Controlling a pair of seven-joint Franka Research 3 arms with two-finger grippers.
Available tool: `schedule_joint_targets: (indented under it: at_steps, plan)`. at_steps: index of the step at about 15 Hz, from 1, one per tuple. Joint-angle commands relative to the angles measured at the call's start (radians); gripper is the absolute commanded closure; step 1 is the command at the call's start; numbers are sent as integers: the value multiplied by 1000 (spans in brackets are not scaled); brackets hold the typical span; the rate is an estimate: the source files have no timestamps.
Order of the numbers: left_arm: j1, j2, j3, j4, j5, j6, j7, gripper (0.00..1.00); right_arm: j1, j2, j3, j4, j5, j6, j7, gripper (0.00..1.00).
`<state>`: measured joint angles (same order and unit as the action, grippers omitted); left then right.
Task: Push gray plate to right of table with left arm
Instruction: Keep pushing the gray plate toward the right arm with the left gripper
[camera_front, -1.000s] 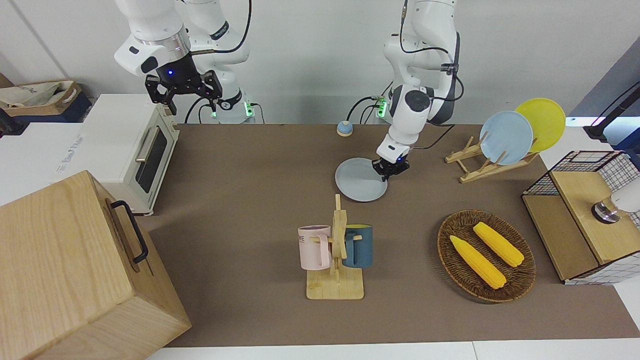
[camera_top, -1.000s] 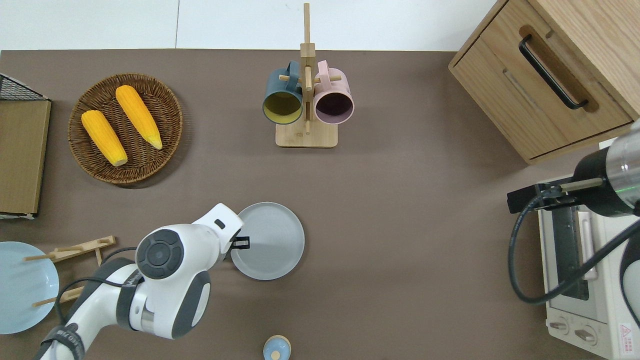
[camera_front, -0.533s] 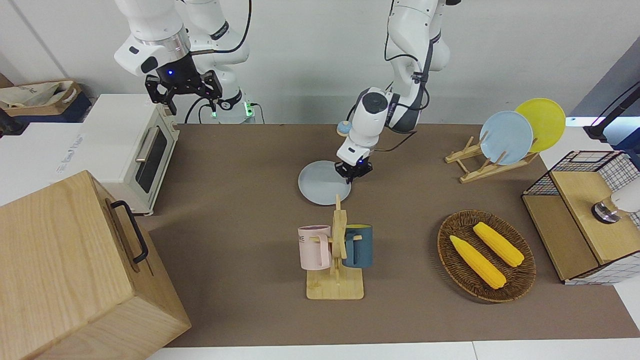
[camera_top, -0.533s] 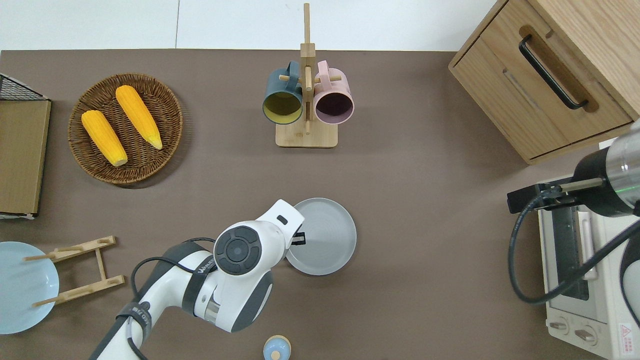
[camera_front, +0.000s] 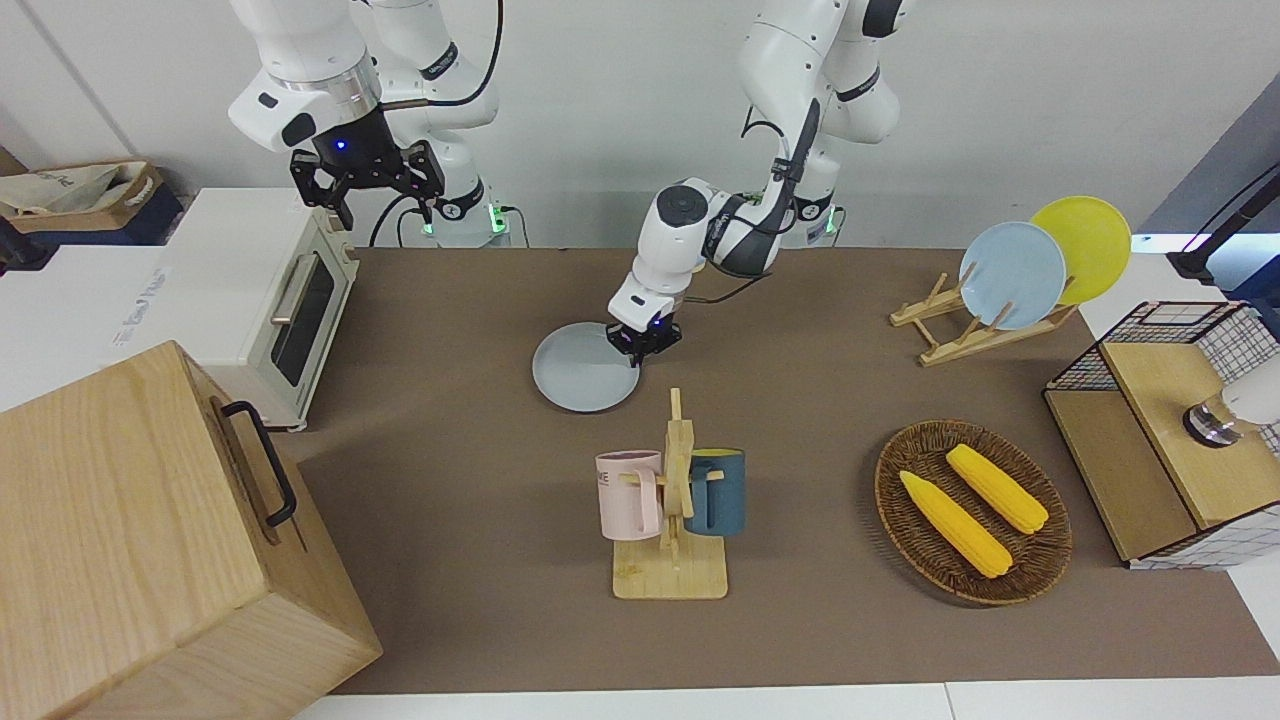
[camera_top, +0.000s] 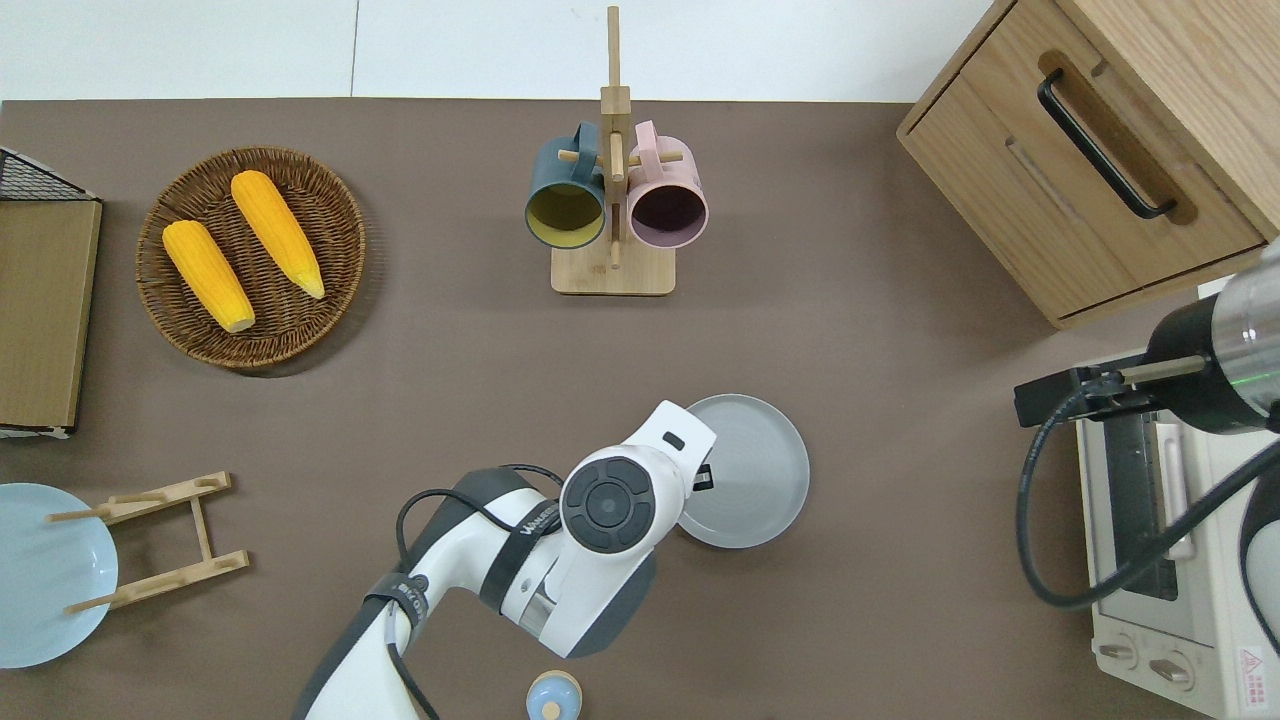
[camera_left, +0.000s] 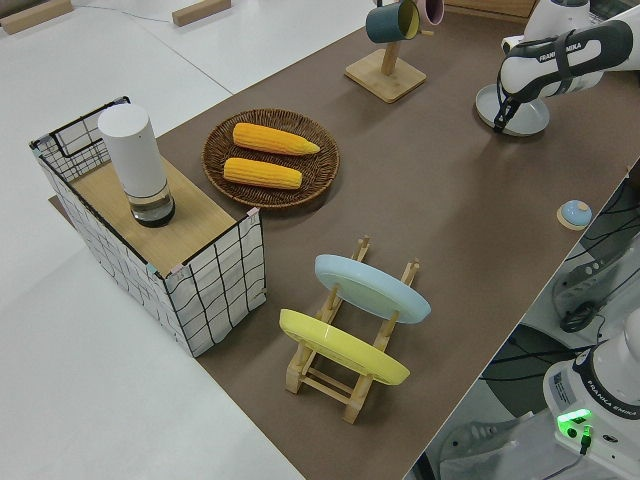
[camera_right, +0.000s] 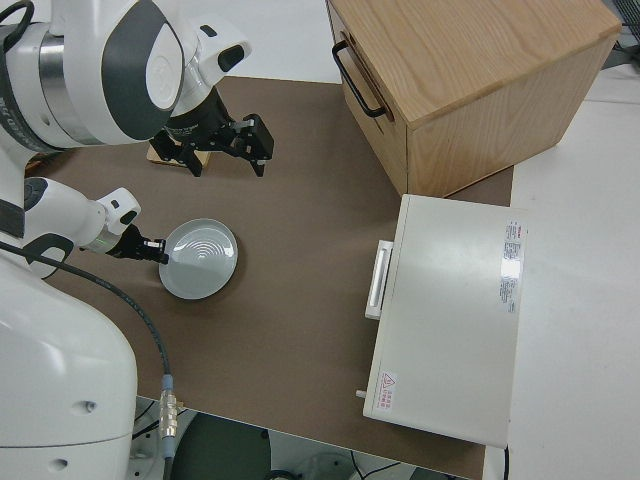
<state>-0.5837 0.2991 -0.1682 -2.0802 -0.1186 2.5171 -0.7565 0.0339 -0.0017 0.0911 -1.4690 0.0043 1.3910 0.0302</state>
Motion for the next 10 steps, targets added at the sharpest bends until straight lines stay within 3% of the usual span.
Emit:
schedule_joint_targets:
  at_steps: [1,10]
  plan:
    - [-71,140,1,116,-10,14,-73,1000,-11,-8,6,-1,8,-12,-3,17]
    - [-146,206,4,187,10,11,-135,1000,-11,-8,6,1,10,-12,-3,17]
